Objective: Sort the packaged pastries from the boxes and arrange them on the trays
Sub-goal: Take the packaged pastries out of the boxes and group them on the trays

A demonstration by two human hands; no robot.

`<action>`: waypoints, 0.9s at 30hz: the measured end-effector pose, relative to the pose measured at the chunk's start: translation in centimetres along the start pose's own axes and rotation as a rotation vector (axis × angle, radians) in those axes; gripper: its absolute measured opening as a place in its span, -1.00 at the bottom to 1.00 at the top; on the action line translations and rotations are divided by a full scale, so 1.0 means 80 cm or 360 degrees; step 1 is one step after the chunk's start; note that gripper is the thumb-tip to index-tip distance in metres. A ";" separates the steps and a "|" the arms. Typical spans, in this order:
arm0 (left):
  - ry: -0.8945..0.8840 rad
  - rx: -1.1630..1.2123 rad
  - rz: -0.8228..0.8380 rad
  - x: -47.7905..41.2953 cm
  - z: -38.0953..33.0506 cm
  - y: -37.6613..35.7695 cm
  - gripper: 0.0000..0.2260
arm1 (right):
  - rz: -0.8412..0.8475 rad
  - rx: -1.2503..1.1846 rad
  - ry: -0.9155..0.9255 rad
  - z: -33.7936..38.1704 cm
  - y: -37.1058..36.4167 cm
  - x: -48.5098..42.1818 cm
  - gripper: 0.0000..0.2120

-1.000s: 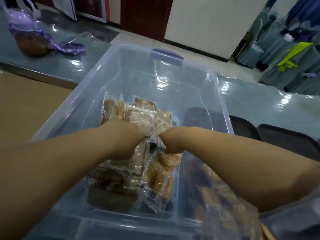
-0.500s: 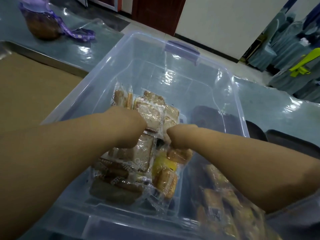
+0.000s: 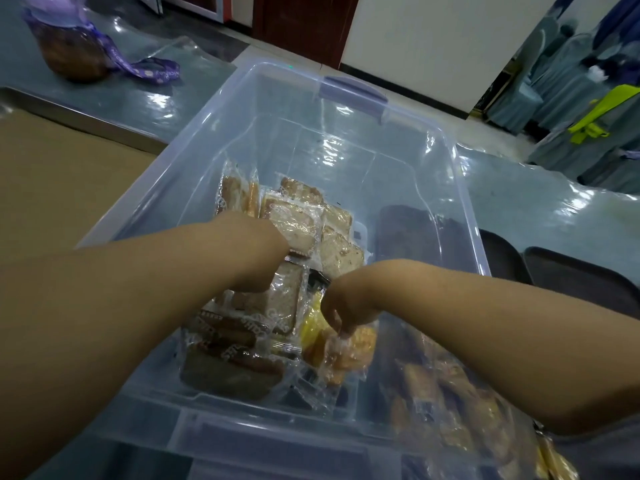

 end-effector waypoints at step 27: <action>-0.0016 -0.0161 0.0533 0.011 -0.031 -0.045 -0.58 | -0.0777 -0.0233 -0.0518 -0.082 0.064 0.079 -0.65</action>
Point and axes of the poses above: each hand's wrist, its own x-axis away from the middle knuckle, its own y-axis out of the back of the hand, z = x × y, the point moved 8 cm from there along -x, towards the middle knuckle, and after that the axes turned 2 degrees about x, right-handed, at the moved point
